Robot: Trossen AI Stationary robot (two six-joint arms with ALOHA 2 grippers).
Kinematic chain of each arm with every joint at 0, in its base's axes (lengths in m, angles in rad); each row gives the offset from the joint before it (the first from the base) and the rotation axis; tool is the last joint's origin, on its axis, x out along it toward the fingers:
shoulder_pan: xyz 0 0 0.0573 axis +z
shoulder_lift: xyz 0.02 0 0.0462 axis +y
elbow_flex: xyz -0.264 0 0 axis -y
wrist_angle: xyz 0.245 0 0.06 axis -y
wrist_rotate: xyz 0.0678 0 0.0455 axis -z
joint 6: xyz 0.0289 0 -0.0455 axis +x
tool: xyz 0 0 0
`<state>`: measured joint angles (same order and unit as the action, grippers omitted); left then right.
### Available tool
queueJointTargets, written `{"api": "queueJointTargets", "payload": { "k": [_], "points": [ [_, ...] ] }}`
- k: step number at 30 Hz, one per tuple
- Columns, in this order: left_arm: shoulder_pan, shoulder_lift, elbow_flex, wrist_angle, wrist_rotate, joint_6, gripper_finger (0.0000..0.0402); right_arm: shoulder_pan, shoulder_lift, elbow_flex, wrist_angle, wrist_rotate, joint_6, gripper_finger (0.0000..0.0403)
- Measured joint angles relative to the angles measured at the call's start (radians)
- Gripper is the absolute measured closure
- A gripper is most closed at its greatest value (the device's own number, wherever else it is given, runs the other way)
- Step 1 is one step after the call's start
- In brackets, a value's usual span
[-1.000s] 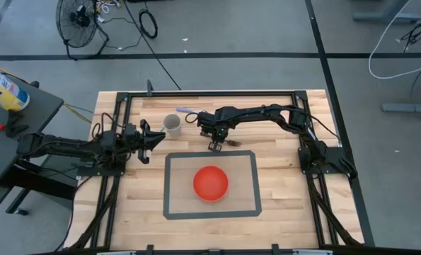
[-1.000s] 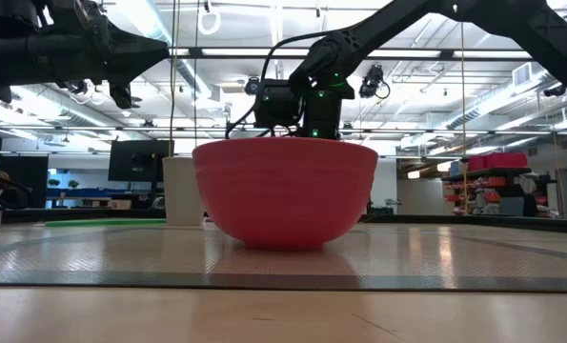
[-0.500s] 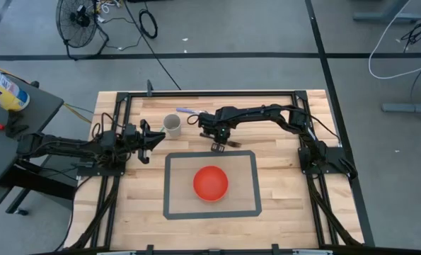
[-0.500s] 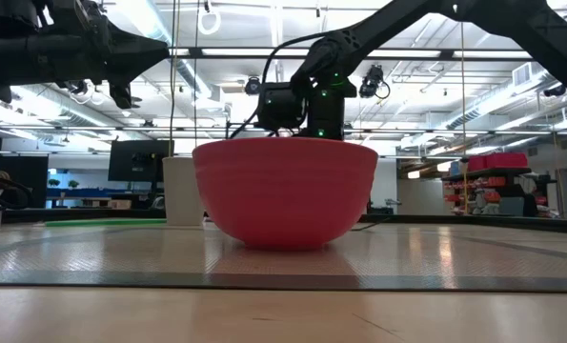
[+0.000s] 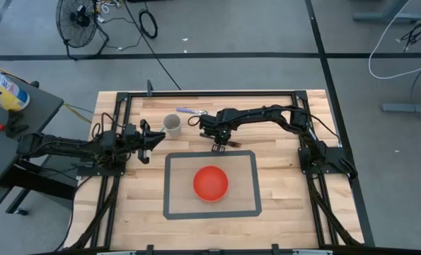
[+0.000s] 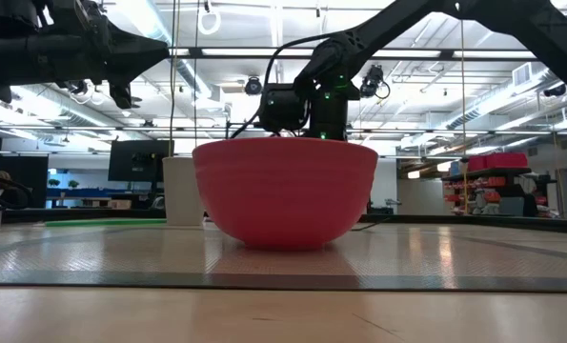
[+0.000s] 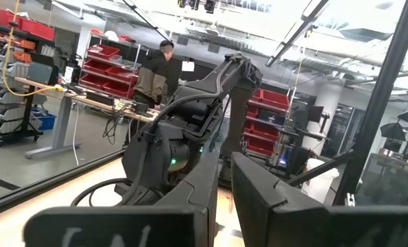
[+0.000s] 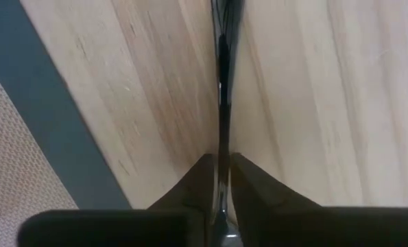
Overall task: Pick & Place Utensil
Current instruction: Put the black fork into the orange bowl on the brown table mat
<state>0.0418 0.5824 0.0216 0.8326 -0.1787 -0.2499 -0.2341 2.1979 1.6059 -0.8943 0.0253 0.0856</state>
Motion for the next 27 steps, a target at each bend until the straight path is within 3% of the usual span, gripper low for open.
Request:
{"api": "queueJointTargets", "payload": {
  "k": [4,15,27],
  "points": [
    [0.0,0.0,0.0,0.0,0.0,0.0,0.0354,0.001,-0.007,-0.003,0.015,0.001,0.001,0.0392],
    [0.0,0.0,0.0,0.0,0.0,0.0,0.0354,0.056,-0.124,-0.007,0.026,0.098,0.042,0.0397],
    [0.0,0.0,0.0,0.0,0.0,0.002,0.0354,0.281,-0.308,-0.006,0.093,0.23,0.258,0.0397]
  ]
}}
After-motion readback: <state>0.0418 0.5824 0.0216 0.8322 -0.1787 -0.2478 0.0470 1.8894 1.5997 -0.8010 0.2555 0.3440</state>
